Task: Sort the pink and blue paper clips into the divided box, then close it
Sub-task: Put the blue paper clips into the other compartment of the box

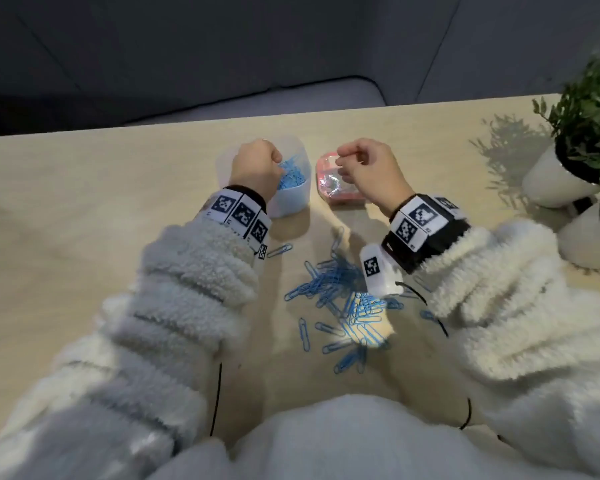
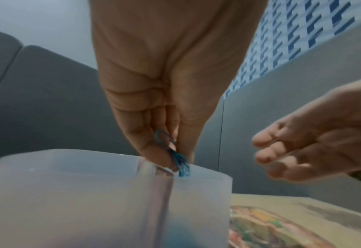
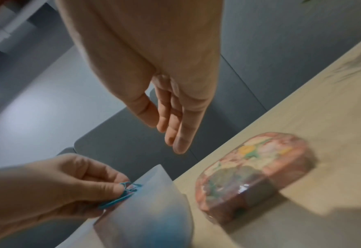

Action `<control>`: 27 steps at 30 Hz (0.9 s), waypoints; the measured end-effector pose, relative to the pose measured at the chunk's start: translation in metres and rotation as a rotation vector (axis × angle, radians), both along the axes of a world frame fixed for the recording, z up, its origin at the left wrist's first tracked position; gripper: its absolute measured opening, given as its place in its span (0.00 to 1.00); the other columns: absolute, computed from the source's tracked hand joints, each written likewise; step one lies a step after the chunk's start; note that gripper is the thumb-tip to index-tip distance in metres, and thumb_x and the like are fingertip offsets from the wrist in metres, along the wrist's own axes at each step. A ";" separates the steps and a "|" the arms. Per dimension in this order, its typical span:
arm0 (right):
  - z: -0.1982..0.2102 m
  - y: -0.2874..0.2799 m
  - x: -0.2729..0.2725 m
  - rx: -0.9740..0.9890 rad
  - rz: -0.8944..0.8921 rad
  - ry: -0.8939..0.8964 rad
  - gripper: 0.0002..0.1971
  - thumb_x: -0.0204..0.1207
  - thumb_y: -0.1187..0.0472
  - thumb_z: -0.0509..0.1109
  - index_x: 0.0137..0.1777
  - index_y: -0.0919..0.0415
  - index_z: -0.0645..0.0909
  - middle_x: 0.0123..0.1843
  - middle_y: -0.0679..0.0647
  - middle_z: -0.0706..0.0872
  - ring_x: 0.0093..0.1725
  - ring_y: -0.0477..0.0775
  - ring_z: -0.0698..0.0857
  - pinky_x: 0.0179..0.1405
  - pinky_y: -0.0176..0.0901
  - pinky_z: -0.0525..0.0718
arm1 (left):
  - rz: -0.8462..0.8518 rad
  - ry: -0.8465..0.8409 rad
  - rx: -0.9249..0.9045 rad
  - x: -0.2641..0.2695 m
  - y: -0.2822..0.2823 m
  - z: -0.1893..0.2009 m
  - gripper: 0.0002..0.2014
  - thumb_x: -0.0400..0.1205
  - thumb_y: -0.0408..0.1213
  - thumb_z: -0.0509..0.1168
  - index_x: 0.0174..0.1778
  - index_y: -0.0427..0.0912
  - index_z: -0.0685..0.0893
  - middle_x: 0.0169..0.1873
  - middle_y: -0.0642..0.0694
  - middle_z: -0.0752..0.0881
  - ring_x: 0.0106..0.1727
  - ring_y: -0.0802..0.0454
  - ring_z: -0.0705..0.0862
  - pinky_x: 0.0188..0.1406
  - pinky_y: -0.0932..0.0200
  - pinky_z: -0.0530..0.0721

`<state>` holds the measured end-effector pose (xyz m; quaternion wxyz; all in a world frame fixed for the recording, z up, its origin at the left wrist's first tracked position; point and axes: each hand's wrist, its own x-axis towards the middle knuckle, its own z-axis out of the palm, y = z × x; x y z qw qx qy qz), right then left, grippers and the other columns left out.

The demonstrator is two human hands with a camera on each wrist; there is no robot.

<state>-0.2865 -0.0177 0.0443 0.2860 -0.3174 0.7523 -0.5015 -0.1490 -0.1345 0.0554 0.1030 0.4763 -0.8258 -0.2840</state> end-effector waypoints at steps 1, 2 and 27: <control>-0.004 0.011 0.000 0.010 0.005 -0.011 0.08 0.75 0.70 0.63 0.50 0.62 0.80 0.48 0.58 0.81 0.44 0.55 0.84 0.53 0.52 0.88 | -0.007 -0.011 0.016 -0.004 -0.001 -0.001 0.13 0.75 0.34 0.68 0.55 0.37 0.83 0.52 0.37 0.87 0.55 0.40 0.84 0.57 0.53 0.81; -0.006 0.021 0.001 0.034 0.020 -0.012 0.08 0.76 0.71 0.63 0.53 0.64 0.80 0.50 0.58 0.80 0.42 0.52 0.83 0.49 0.47 0.89 | -0.017 -0.015 0.026 -0.006 -0.001 -0.002 0.16 0.75 0.37 0.69 0.58 0.36 0.81 0.53 0.36 0.87 0.56 0.41 0.84 0.59 0.52 0.81; -0.057 0.091 0.057 0.459 0.657 0.592 0.32 0.68 0.44 0.73 0.68 0.61 0.74 0.63 0.58 0.77 0.64 0.60 0.73 0.64 0.55 0.75 | -0.451 -0.266 -0.093 0.097 0.119 -0.080 0.24 0.73 0.44 0.69 0.62 0.35 0.77 0.58 0.36 0.77 0.58 0.36 0.76 0.61 0.50 0.69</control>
